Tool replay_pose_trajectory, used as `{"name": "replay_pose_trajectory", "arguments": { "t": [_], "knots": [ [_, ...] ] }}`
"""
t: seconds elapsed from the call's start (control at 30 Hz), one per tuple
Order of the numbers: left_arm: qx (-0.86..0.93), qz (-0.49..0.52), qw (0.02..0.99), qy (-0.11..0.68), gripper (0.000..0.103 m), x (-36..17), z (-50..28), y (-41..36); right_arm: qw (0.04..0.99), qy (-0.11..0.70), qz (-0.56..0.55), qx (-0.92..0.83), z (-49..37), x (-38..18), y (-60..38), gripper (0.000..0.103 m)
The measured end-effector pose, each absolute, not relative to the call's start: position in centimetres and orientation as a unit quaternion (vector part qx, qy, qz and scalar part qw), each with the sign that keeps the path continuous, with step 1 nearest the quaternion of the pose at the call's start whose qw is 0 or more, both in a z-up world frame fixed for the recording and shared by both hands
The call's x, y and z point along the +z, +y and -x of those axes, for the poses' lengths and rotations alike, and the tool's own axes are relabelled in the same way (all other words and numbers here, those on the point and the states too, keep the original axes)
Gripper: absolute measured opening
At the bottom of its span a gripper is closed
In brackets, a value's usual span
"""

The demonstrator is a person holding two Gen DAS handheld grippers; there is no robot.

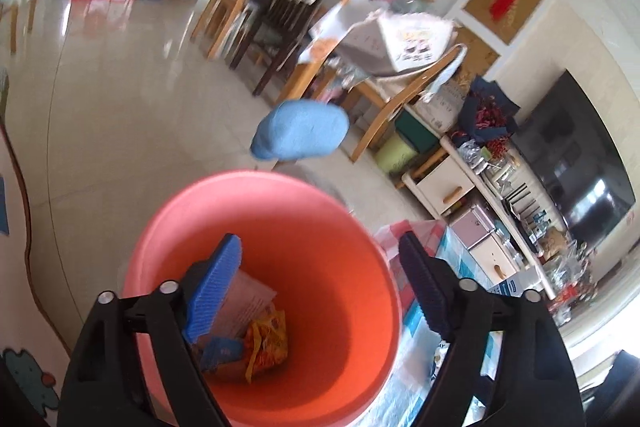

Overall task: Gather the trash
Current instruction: 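Open both tools over the pink bucket to drop the wrappers, then move both tools back over the table toward the red milk tea bag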

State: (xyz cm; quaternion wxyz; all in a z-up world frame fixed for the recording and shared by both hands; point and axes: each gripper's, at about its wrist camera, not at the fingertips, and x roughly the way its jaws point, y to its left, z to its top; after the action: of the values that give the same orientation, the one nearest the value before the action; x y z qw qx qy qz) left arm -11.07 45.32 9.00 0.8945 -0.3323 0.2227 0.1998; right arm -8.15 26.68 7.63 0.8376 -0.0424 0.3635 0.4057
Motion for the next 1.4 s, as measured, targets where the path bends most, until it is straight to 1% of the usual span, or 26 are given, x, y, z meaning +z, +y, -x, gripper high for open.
{"name": "replay_pose_trajectory", "arguments": {
  "t": [0.1, 0.17, 0.37, 0.47, 0.5, 0.63, 1.0, 1.17, 1.4],
  "knots": [
    [0.191, 0.291, 0.913, 0.213, 0.082, 9.7, 10.7, 43.6, 0.85, 0.357, 0.042, 0.384, 8.9, 7.7, 24.8, 0.085],
    [0.179, 0.274, 0.921, 0.21, 0.086, 10.0, 10.2, 42.6, 0.857, 0.353, 0.045, 0.373, 9.6, 7.6, 23.8, 0.085],
    [0.127, 0.239, 0.941, 0.204, 0.086, 11.0, 9.8, 39.4, 0.871, 0.345, 0.051, 0.347, 11.1, 7.4, 21.1, 0.086],
    [0.115, 0.211, 0.948, 0.206, 0.089, 11.2, 9.5, 37.9, 0.876, 0.343, 0.046, 0.337, 12.0, 7.3, 19.6, 0.089],
    [0.111, 0.199, 0.951, 0.211, 0.09, 11.2, 9.3, 37.3, 0.878, 0.341, 0.045, 0.332, 12.3, 7.3, 19.2, 0.092],
    [0.097, 0.166, 0.954, 0.228, 0.092, 11.2, 8.7, 35.3, 0.887, 0.336, 0.038, 0.316, 13.0, 7.8, 17.3, 0.093],
    [0.054, 0.165, 0.957, 0.234, 0.092, 10.5, 8.7, 31.6, 0.902, 0.33, 0.003, 0.279, 14.4, 8.1, 11.4, 0.094],
    [0.044, 0.132, 0.959, 0.248, 0.092, 9.8, 8.8, 28.7, 0.908, 0.326, -0.005, 0.264, 15.0, 8.0, 9.3, 0.094],
    [0.02, 0.116, 0.956, 0.269, 0.092, 8.8, 9.2, 25.7, 0.915, 0.322, -0.02, 0.243, 15.2, 7.8, 6.3, 0.094]
  ]
}}
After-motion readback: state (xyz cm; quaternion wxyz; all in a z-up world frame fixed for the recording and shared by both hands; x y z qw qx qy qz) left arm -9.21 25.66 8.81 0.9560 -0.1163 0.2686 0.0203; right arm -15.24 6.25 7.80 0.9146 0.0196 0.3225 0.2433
